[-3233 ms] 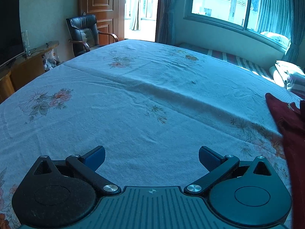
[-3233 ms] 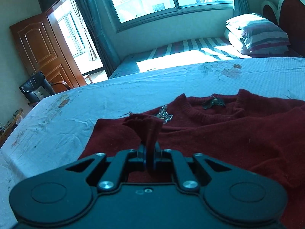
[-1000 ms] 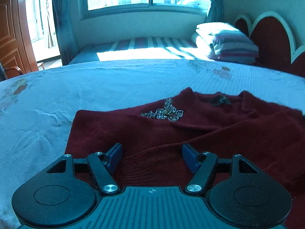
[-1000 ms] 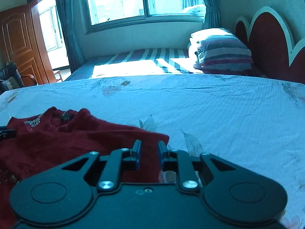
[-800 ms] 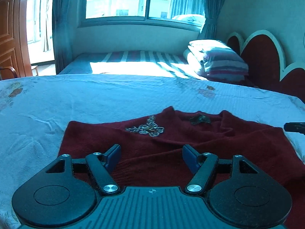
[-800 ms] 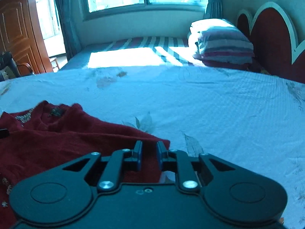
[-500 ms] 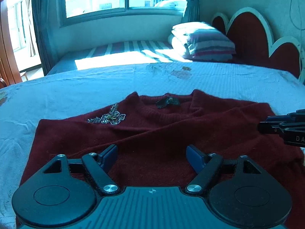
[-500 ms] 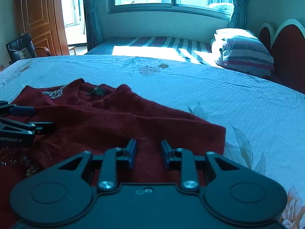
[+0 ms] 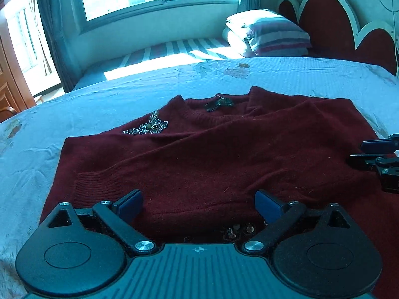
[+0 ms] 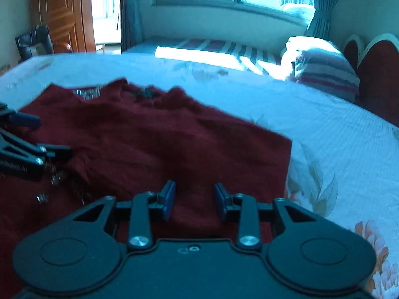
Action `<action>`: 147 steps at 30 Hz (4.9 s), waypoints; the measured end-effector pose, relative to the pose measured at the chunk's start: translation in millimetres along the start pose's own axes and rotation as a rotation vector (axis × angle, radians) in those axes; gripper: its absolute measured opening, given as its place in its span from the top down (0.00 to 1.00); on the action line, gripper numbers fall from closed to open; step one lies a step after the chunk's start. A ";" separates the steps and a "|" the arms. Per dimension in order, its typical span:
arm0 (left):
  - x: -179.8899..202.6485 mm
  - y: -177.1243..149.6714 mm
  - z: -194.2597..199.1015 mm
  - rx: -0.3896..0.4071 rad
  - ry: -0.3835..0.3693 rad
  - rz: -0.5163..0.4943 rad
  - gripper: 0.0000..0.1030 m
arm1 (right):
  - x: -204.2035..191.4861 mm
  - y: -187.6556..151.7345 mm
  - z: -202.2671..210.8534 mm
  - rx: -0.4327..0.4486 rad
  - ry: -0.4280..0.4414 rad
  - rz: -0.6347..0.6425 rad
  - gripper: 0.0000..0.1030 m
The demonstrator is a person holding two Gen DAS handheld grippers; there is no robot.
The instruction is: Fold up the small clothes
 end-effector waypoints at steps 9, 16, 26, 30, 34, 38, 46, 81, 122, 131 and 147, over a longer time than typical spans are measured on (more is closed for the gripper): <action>7.5 6.6 54.1 0.062 0.008 -0.006 0.07 | -2.0 28.0 59.6 0.075 0.020 -0.042 0.63; -13.9 -18.5 100.9 0.079 -0.044 0.010 0.07 | -0.3 31.4 114.8 0.101 -0.043 -0.114 0.61; -123.6 -129.3 223.0 0.031 -0.041 0.124 0.07 | -25.4 -61.6 238.1 0.000 -0.055 -0.366 0.60; -140.9 -166.7 246.6 -0.023 -0.126 0.277 0.25 | -41.1 -98.2 264.6 -0.065 -0.075 -0.439 0.60; -141.2 -196.8 258.7 -0.084 -0.225 0.398 0.36 | -57.2 -120.3 280.8 -0.109 -0.063 -0.516 0.59; -131.0 -210.7 265.2 -0.122 -0.345 0.519 0.44 | -75.8 -134.2 286.9 -0.145 -0.026 -0.533 0.59; -113.4 -222.6 254.3 -0.150 -0.477 0.740 0.58 | -79.9 -140.1 290.6 -0.110 -0.003 -0.659 0.59; -166.6 -0.1 53.0 0.147 -0.526 1.014 0.97 | 41.6 48.6 130.3 0.108 0.173 -0.896 0.94; -132.5 36.0 -120.9 -0.043 -0.538 0.280 0.82 | 60.8 53.2 -42.6 -0.033 0.317 -0.358 0.76; -147.3 68.7 -88.2 0.176 -0.597 0.392 0.98 | 56.3 68.5 -30.6 0.047 0.290 -0.272 0.95; -139.1 53.7 -171.0 0.038 -0.411 0.336 0.97 | 84.8 57.3 -68.8 0.052 0.120 -0.315 0.95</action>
Point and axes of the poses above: each gripper's, at about its wrist camera, not at the fingertips, and z roughly against the way its jaws point, x to its right, y to its top, the point moved 10 cm from there along -z, roughly the way its jaws point, and after that the axes turned 15 degrees about x, right-handed, at the moved point
